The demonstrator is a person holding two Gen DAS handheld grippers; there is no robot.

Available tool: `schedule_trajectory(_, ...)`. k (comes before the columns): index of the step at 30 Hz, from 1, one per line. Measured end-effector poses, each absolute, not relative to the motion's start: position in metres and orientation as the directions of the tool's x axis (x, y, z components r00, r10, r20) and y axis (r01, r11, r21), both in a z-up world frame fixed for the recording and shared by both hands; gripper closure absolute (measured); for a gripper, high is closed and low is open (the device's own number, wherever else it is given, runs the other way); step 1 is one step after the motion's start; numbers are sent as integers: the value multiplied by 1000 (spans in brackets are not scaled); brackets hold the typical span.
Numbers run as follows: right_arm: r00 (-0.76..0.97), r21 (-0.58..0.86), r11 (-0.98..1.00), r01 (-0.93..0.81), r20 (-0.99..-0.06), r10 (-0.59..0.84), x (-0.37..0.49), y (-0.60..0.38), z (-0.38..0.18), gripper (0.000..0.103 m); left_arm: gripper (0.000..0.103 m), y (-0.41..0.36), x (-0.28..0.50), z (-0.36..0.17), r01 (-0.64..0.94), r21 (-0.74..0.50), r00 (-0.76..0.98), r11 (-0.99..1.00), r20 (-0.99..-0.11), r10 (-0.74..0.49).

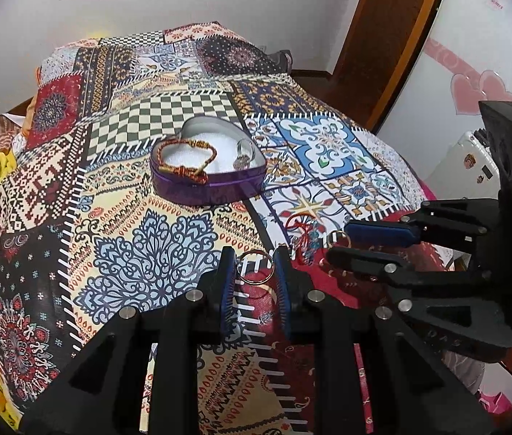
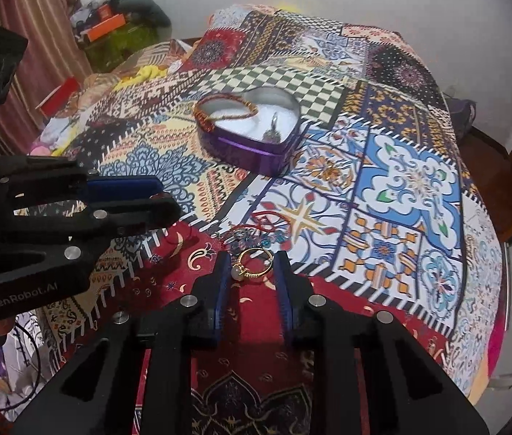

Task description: Organize jewelry

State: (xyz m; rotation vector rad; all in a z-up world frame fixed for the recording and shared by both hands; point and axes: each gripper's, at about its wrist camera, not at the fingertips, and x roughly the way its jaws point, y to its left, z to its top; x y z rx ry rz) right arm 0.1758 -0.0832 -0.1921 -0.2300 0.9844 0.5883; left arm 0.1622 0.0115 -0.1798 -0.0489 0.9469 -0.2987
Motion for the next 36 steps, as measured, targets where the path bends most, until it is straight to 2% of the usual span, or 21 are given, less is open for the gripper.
schedule_trajectory(21,545,80,840,-536,-728,417,180,-90,-135,81,82,20,165,-128,210,-133,670,968,-702,-242)
schedule_trajectory(29,566,88,838,-538,-698,437,191,-84,-126,81,82,31,175,-113,193,-131,714,973,-661,-230)
schedule_trajectory(36,571,92,837,-540,-691,444,207,-78,-128,81,82,39,190,-117,176,-139,717,974,-661,-224)
